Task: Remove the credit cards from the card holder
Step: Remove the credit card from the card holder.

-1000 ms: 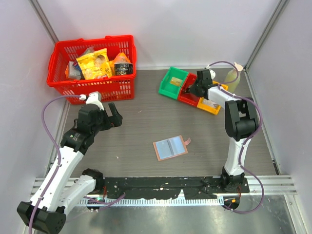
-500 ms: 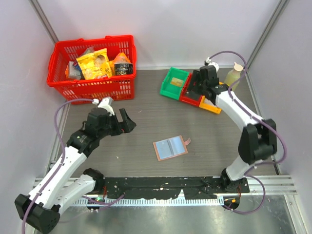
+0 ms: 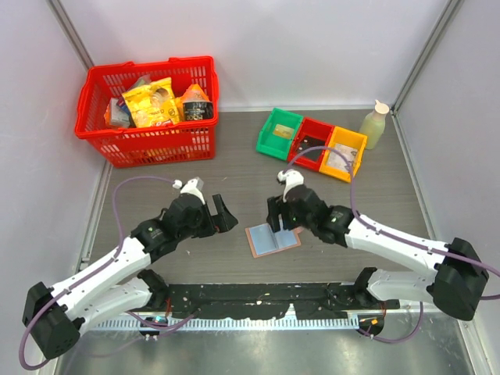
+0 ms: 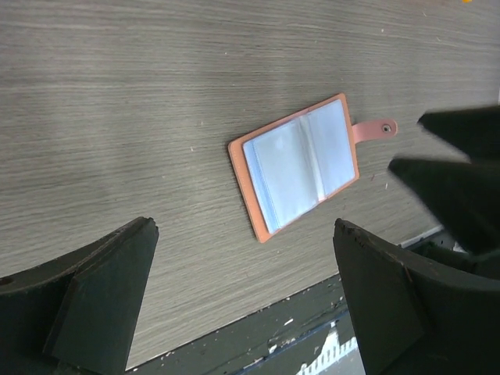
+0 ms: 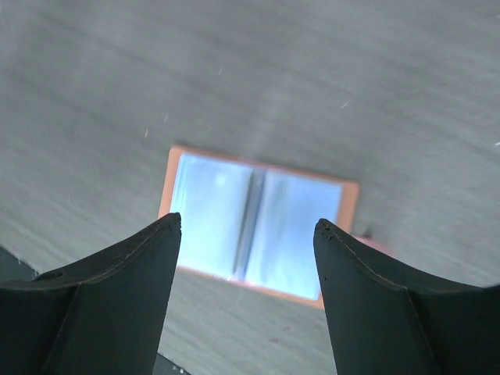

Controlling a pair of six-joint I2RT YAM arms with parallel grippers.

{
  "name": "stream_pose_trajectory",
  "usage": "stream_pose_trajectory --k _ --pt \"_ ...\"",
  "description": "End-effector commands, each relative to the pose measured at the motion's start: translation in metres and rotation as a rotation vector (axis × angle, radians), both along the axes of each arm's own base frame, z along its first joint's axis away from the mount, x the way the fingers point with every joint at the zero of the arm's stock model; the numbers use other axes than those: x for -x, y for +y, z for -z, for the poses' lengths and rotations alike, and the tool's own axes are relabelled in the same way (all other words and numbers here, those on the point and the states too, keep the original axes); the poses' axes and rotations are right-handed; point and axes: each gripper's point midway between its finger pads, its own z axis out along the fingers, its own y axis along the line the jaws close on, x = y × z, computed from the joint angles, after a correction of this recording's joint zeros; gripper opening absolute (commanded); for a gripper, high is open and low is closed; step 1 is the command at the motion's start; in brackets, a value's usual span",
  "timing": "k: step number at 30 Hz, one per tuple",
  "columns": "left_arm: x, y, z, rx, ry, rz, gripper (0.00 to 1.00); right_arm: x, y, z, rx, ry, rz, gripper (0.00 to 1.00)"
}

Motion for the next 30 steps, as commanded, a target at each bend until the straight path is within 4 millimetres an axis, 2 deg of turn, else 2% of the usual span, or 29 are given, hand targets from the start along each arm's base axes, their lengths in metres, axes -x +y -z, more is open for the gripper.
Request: stream_pose_trajectory --k 1,7,11,13,22,30 --pt "-0.011 -0.007 0.002 0.072 -0.025 -0.084 0.99 0.018 0.025 0.004 -0.039 -0.043 -0.057 0.73" --pt "-0.009 -0.008 0.024 0.059 0.021 -0.099 0.99 0.038 0.047 0.044 0.083 -0.009 -0.126 0.7" --pt "-0.007 -0.01 0.031 0.067 0.034 -0.107 0.98 0.053 0.062 0.058 0.085 0.029 -0.181 0.68" --pt "-0.007 -0.011 0.032 0.072 0.037 -0.11 0.97 0.056 0.063 0.067 0.107 0.046 -0.184 0.65" --pt "-0.006 -0.018 0.038 0.063 0.059 -0.088 0.96 0.059 0.054 0.097 0.204 0.099 -0.173 0.63" --pt "-0.006 -0.025 0.035 0.064 0.059 -0.062 0.96 0.056 0.042 0.108 0.259 0.096 -0.134 0.54"
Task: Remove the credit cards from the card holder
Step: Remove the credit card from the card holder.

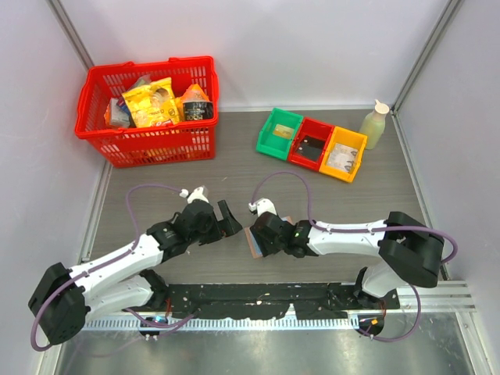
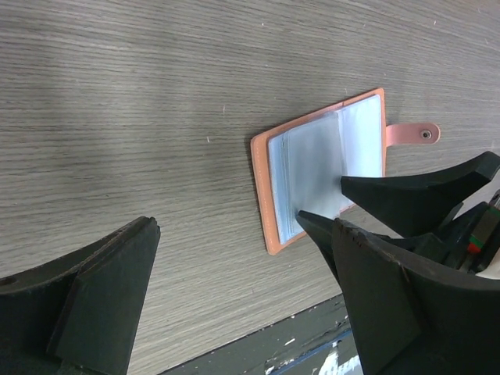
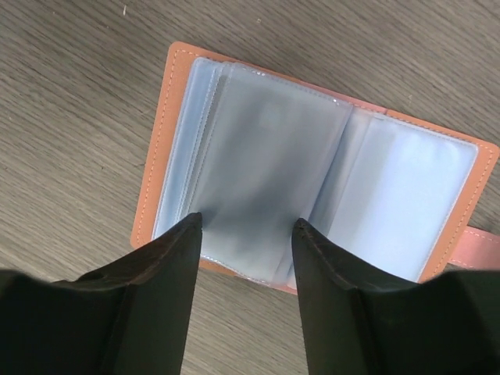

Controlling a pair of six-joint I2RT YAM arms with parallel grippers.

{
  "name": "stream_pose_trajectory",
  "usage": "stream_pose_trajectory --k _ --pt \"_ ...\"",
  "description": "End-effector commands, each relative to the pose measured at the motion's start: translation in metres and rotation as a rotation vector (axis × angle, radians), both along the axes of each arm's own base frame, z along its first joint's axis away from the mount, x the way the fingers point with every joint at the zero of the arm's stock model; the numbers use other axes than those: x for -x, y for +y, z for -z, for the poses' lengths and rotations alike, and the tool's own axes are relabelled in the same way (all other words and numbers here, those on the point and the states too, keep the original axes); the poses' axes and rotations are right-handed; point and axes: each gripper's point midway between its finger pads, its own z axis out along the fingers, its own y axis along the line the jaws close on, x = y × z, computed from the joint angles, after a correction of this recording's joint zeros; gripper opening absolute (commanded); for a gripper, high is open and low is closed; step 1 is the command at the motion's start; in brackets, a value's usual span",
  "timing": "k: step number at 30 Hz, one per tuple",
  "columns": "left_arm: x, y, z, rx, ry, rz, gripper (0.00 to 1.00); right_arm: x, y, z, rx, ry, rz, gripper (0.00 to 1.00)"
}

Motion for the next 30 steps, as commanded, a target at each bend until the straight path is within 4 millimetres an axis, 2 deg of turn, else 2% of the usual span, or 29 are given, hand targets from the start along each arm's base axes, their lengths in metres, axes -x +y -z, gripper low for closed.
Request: stream_pose_trajectory --k 1,5,8,15,16,24,28,30 --pt "-0.009 -0.013 -0.02 0.053 -0.055 0.011 0.96 -0.008 -0.002 -0.002 0.003 -0.033 0.044 0.51" --pt "-0.008 -0.016 -0.022 0.061 -0.057 0.023 0.96 -0.009 -0.001 -0.004 -0.056 -0.01 0.041 0.4" --pt "-0.009 -0.021 -0.024 0.074 -0.06 0.034 0.96 -0.01 -0.008 0.0 -0.079 0.014 0.056 0.31" --pt "-0.009 -0.041 -0.034 0.108 -0.068 0.086 0.94 -0.018 -0.023 0.006 -0.205 0.102 0.113 0.13" --pt "-0.009 -0.044 -0.035 0.114 -0.07 0.091 0.93 -0.022 -0.019 0.0 -0.26 0.099 0.114 0.11" --pt "-0.019 -0.068 -0.039 0.168 -0.08 0.112 0.85 -0.018 -0.021 -0.003 -0.539 0.273 0.121 0.1" --pt "-0.027 -0.083 -0.04 0.197 -0.085 0.125 0.78 -0.015 -0.02 0.0 -0.592 0.32 0.112 0.09" --pt "-0.033 -0.087 -0.033 0.183 -0.08 0.119 0.73 -0.015 -0.02 0.001 -0.6 0.326 0.112 0.09"
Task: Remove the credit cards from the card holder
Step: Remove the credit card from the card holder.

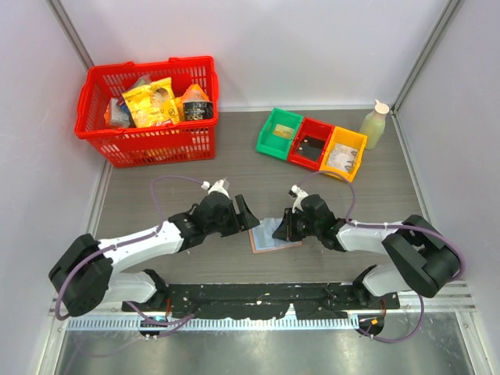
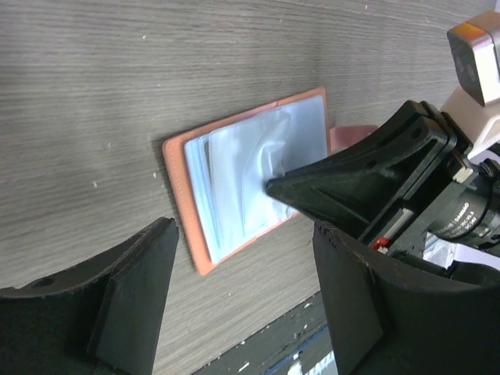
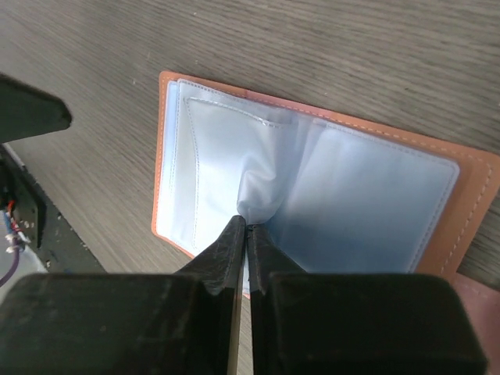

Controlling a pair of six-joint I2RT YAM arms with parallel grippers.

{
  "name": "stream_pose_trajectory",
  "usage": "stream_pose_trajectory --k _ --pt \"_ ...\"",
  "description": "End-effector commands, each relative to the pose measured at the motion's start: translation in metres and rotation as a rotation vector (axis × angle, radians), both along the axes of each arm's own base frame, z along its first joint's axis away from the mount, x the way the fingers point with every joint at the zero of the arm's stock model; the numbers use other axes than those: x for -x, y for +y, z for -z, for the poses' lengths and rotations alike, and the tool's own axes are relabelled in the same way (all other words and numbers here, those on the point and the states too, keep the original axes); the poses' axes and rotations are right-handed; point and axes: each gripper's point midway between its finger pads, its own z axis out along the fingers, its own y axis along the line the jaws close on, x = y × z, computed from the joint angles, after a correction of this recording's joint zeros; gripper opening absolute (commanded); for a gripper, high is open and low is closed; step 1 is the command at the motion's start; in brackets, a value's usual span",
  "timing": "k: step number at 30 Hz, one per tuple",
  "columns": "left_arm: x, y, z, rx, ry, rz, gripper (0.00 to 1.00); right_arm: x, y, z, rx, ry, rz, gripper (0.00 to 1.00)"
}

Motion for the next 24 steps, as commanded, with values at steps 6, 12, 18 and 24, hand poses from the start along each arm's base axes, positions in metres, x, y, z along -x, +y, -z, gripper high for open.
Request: stream_pose_trajectory --k 6,12,18,24 --pt "-0.035 -0.035 -0.018 0.056 -0.09 -0.005 0.68 0.01 0.005 0.002 -0.073 0.056 -0.039 0.09" --pt "-0.047 -0.039 -0.006 -0.031 -0.104 0.015 0.69 0.009 0.003 0.005 -0.069 0.064 -0.029 0.08" --pt "-0.053 -0.046 0.008 -0.08 -0.088 0.04 0.77 0.009 0.003 0.004 -0.071 0.064 -0.03 0.08" --pt "-0.052 -0.055 0.018 -0.087 -0.071 0.082 0.78 0.009 0.003 0.004 -0.071 0.065 -0.031 0.08"
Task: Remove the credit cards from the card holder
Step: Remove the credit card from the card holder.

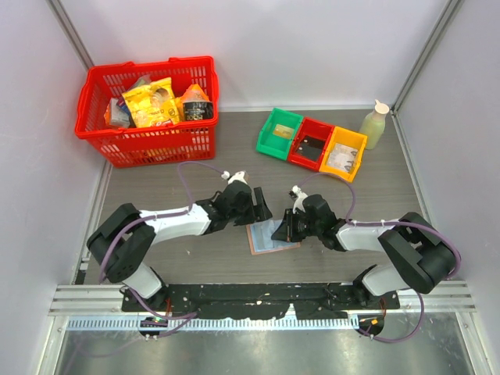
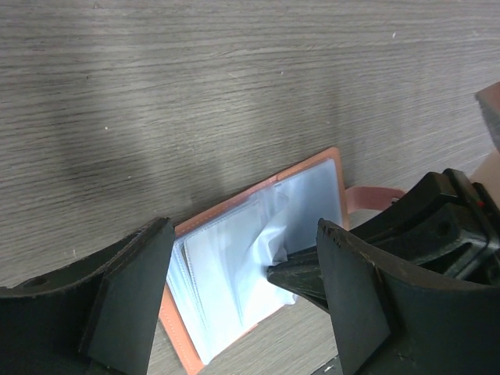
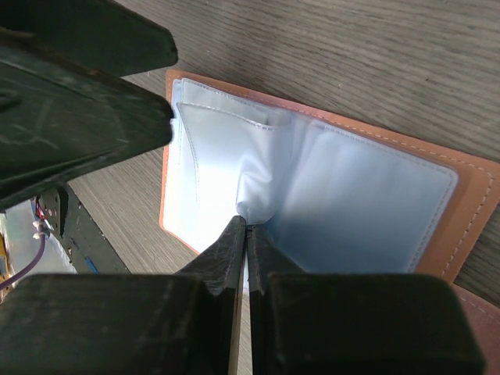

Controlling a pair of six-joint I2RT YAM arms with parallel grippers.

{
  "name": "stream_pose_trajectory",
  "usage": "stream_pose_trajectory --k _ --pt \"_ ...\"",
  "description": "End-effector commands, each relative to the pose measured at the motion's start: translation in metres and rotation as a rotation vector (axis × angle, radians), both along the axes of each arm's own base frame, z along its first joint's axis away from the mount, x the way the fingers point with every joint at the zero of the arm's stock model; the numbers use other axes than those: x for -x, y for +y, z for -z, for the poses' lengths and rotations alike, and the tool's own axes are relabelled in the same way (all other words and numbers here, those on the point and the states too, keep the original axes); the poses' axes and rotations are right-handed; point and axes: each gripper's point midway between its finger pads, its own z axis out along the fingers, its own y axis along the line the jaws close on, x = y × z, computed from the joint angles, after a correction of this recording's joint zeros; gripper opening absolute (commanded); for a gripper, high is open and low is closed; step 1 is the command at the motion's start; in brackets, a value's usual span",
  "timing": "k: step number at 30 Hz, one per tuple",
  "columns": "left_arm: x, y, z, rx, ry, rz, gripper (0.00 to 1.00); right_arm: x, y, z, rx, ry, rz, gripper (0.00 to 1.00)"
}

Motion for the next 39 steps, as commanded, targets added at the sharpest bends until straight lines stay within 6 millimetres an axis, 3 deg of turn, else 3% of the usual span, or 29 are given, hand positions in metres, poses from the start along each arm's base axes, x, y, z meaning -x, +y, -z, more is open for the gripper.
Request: stream_pose_trajectory --k 1,7,23,29,39 --pt "-0.008 -0.015 -0.009 0.02 -0.043 0.047 0.78 0.003 -0.002 0.004 0.004 0.014 -0.003 0.08" --pt "-0.003 -0.025 -0.004 0.03 -0.013 0.103 0.73 0.003 -0.001 0.004 0.001 0.014 -0.007 0.08" --pt "0.003 -0.029 -0.022 0.075 -0.031 0.144 0.53 0.003 0.0 0.005 0.0 0.022 -0.008 0.08" --pt "0.009 -0.03 -0.021 0.095 -0.006 0.143 0.53 0.003 0.0 0.004 -0.001 0.02 -0.011 0.08" --pt "0.02 -0.018 0.002 0.071 0.066 0.102 0.55 0.003 0.0 0.002 -0.005 0.012 -0.008 0.08"
